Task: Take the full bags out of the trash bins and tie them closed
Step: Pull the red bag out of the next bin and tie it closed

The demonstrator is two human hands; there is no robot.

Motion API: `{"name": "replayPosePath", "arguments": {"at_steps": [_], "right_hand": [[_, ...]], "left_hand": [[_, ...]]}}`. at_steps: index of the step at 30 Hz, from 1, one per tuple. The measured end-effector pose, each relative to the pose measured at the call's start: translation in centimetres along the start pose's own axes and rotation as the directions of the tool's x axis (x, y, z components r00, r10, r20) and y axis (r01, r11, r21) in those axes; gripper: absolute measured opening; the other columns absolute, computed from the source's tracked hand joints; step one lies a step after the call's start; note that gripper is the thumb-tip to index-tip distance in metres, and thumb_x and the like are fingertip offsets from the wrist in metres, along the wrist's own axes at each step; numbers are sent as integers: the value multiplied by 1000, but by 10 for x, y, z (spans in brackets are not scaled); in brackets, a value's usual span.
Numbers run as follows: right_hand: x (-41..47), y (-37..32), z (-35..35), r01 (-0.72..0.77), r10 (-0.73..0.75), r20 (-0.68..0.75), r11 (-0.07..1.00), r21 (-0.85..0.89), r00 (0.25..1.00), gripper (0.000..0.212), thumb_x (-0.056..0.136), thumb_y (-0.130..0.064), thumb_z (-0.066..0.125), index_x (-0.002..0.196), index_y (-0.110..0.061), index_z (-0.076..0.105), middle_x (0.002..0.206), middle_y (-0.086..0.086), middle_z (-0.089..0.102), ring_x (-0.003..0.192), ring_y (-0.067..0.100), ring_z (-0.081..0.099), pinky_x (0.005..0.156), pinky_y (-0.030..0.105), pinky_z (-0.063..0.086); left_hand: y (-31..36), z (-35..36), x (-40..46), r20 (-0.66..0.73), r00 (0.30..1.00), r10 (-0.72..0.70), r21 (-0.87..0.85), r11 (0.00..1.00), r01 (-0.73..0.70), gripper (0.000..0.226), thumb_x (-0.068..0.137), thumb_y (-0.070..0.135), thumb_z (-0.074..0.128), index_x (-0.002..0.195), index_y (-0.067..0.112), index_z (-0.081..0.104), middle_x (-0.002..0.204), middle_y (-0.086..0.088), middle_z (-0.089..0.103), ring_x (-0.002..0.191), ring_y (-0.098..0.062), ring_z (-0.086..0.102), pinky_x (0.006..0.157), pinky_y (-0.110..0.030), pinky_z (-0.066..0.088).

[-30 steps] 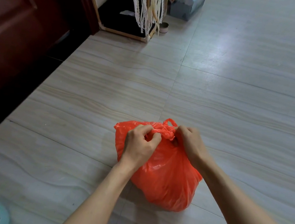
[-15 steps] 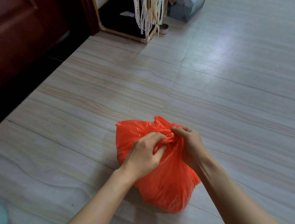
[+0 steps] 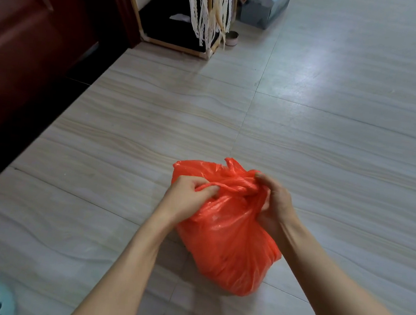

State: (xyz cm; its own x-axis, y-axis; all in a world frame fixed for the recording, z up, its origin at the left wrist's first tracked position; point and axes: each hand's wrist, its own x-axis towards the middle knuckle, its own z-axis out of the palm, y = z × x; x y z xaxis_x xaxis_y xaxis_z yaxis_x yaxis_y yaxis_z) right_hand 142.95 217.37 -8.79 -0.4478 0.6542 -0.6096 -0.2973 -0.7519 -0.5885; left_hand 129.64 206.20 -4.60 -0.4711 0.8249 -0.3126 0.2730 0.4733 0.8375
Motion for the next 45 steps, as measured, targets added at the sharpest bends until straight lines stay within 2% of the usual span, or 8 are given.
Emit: {"name": "replayPosePath", "arguments": {"at_steps": [6, 19, 25, 29, 35, 39, 42, 45], "right_hand": [[-2, -13, 1, -40, 40, 18, 999, 10, 999, 28, 90, 4, 38, 112, -2, 54, 70, 8, 60, 58, 17, 49, 58, 28, 41], [5, -33, -48, 30, 60, -392, 975, 220, 918, 57, 93, -49, 41, 46, -17, 33, 26, -5, 22, 24, 8, 24, 50, 23, 52], [9, -38, -57, -5, 34, -411, 998, 70, 911, 27, 97, -24, 32, 98, -24, 59, 68, -3, 47, 46, 11, 46, 60, 27, 51], [5, -52, -59, -18, 42, -170, 990, 141, 985, 19, 83, -2, 41, 73, -17, 45, 70, 2, 48, 69, 15, 55, 77, 32, 50], [-7, -38, -53, 25, -8, -84, 979, 203, 996, 27, 57, -9, 62, 83, -12, 55, 90, 4, 53, 90, 19, 57, 84, 33, 47], [-4, -17, -50, 50, -67, -73, 976, -211, 995, 40, 86, -36, 57, 123, -39, 43, 107, -4, 58, 91, 10, 55, 72, 27, 44], [-4, -16, -39, -20, 9, -51, 976, -217, 999, 77, 60, -39, 80, 129, -33, 47, 118, 14, 59, 76, 15, 53, 64, 26, 38], [-7, -21, -30, -1, -4, -20, 968, -252, 1000, 39, 74, -31, 70, 109, -16, 63, 88, 0, 72, 79, 10, 62, 67, 23, 42]], "left_hand": [[-7, -20, -3, 111, 974, -200, -825, 527, 202, 28, 96, 22, 44, 78, 8, 61, 37, 8, 31, 34, -2, 34, 62, -27, 56], [-62, -50, -30, 72, 816, -573, -867, 369, 335, 29, 99, 17, 35, 77, 6, 50, 24, 9, 20, 17, -3, 18, 23, -12, 15], [-71, -55, -20, 48, 814, -578, -848, 407, 339, 27, 98, 19, 40, 80, 7, 56, 28, 10, 24, 22, -3, 22, 27, -11, 20], [-54, -63, -13, 115, 903, -415, -897, 348, 274, 36, 93, 35, 45, 72, 16, 68, 72, 1, 59, 68, -9, 56, 64, -26, 55], [-2, -42, 11, 225, 966, -125, -964, 115, 239, 49, 67, 65, 47, 89, 23, 56, 110, -11, 49, 128, -29, 38, 110, -46, 27], [24, -8, 10, 117, 989, -94, -916, 375, 144, 41, 79, 60, 50, 90, 22, 63, 98, -2, 56, 94, -18, 52, 83, -32, 40], [19, 9, -2, 32, 999, 7, -616, 788, 15, 114, 52, 84, 56, 141, 18, 29, 132, 9, 42, 120, -2, 44, 97, -14, 36], [-6, 10, -15, 116, 984, 134, -274, 957, -98, 142, 36, 98, 38, 147, 14, 15, 145, 12, 24, 134, 3, 22, 105, -3, 24]]}}
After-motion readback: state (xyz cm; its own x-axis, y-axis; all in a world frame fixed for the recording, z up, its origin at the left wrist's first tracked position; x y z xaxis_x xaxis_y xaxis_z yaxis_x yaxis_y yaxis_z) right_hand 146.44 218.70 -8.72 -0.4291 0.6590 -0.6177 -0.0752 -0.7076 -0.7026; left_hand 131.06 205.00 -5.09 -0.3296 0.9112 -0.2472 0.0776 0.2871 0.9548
